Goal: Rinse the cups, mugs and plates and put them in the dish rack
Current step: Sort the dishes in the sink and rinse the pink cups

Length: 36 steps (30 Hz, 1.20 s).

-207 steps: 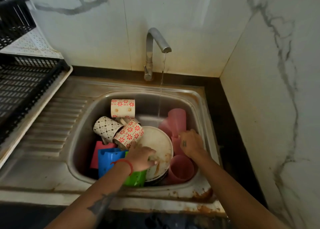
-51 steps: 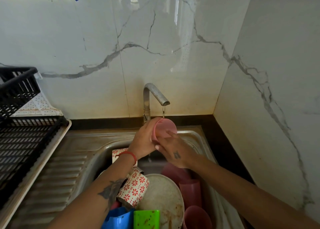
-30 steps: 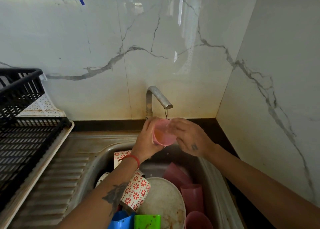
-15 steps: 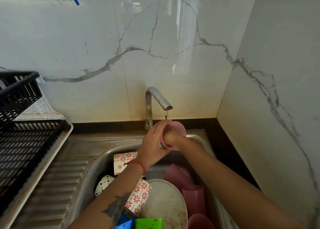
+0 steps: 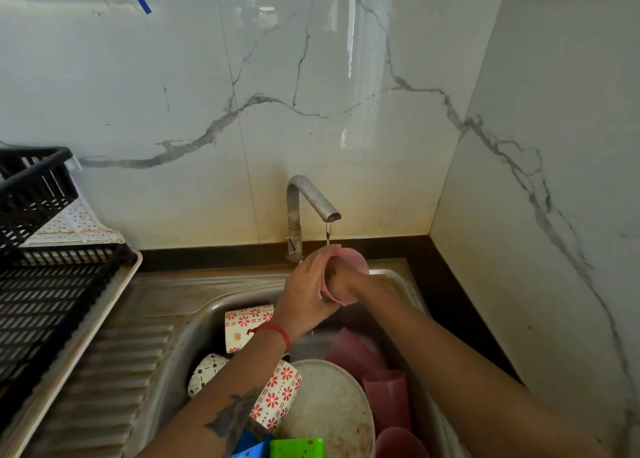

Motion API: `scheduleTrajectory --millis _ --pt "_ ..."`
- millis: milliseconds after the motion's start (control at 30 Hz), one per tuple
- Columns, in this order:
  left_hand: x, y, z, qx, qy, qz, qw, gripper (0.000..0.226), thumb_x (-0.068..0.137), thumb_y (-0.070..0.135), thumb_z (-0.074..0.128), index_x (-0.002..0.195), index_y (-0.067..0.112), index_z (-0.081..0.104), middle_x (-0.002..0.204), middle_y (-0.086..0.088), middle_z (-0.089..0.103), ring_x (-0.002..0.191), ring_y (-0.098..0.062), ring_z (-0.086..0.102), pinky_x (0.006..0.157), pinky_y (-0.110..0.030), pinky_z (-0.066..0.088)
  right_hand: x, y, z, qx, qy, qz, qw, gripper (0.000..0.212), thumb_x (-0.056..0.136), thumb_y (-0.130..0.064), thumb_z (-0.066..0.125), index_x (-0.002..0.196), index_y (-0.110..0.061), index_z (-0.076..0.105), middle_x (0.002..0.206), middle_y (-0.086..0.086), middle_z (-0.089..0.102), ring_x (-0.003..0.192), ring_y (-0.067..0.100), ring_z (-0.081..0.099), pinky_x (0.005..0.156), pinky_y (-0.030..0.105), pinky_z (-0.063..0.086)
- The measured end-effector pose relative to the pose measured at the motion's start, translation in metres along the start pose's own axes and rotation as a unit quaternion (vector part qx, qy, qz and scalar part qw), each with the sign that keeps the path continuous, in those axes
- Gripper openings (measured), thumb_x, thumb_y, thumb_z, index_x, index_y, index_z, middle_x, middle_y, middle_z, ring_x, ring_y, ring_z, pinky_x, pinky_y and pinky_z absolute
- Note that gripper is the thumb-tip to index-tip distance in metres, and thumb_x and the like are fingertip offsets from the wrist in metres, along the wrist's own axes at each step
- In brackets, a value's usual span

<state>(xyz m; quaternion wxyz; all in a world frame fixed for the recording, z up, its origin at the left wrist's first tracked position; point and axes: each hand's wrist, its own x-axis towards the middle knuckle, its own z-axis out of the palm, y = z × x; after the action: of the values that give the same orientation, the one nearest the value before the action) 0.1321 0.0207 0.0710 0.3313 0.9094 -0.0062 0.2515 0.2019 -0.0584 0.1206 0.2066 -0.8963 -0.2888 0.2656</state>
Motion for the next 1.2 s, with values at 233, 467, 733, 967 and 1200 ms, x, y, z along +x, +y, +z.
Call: scheduleTrajectory --millis 233,467,733,967,1200 --pt "-0.004 -0.015 -0.008 -0.018 0.016 -0.037 0.999 0.079 0.068 0.023 0.084 0.135 0.026 0.043 0.131 0.003 0.054 0.114 -0.009 0.053 0.09 -0.011 0.042 -0.019 -0.01 0.004 0.598 -0.039 -0.003 0.801 0.034 0.085 0.005 0.04 0.115 0.004 0.057 0.102 0.021 0.058 0.101 0.032 0.058 0.095 0.041 0.046" --pt "-0.005 -0.023 -0.019 -0.033 -0.021 -0.07 0.997 0.083 0.067 0.026 0.086 0.135 0.033 0.039 0.139 0.005 0.048 0.121 -0.01 0.046 0.094 -0.025 0.042 -0.033 0.024 0.012 -0.12 0.014 -0.276 0.954 0.053 0.099 -0.054 0.027 0.144 -0.026 0.038 0.146 0.003 0.043 0.132 0.017 0.036 0.113 0.027 0.024" --pt "0.0 -0.012 -0.015 -0.025 0.006 -0.05 0.998 0.079 0.071 0.026 0.083 0.138 0.027 0.041 0.137 0.002 0.051 0.122 -0.016 0.05 0.097 -0.027 0.045 -0.022 0.052 0.01 -0.281 0.152 -0.327 0.89 0.068 0.096 -0.06 0.006 0.146 -0.023 0.033 0.153 0.002 0.033 0.146 0.015 0.011 0.117 0.03 -0.009" --pt "-0.012 -0.015 -0.001 0.01 -0.004 -0.069 0.998 0.086 0.069 0.029 0.084 0.141 0.025 0.036 0.134 0.004 0.051 0.117 -0.015 0.053 0.086 -0.013 0.042 -0.034 0.008 -0.002 0.156 0.159 -0.08 0.972 0.075 0.09 -0.069 0.015 0.105 -0.016 0.066 0.098 0.004 0.066 0.094 0.019 0.062 0.084 0.034 0.051" --pt "-0.007 -0.012 -0.006 -0.108 0.018 -0.093 0.99 0.065 0.081 0.032 0.074 0.134 0.03 0.036 0.129 0.006 0.049 0.113 -0.01 0.051 0.088 -0.015 0.04 -0.047 0.025 0.028 -0.06 0.146 -0.325 0.933 0.05 0.099 -0.048 0.034 0.121 -0.012 0.061 0.114 0.007 0.067 0.114 0.017 0.057 0.114 0.039 0.023"
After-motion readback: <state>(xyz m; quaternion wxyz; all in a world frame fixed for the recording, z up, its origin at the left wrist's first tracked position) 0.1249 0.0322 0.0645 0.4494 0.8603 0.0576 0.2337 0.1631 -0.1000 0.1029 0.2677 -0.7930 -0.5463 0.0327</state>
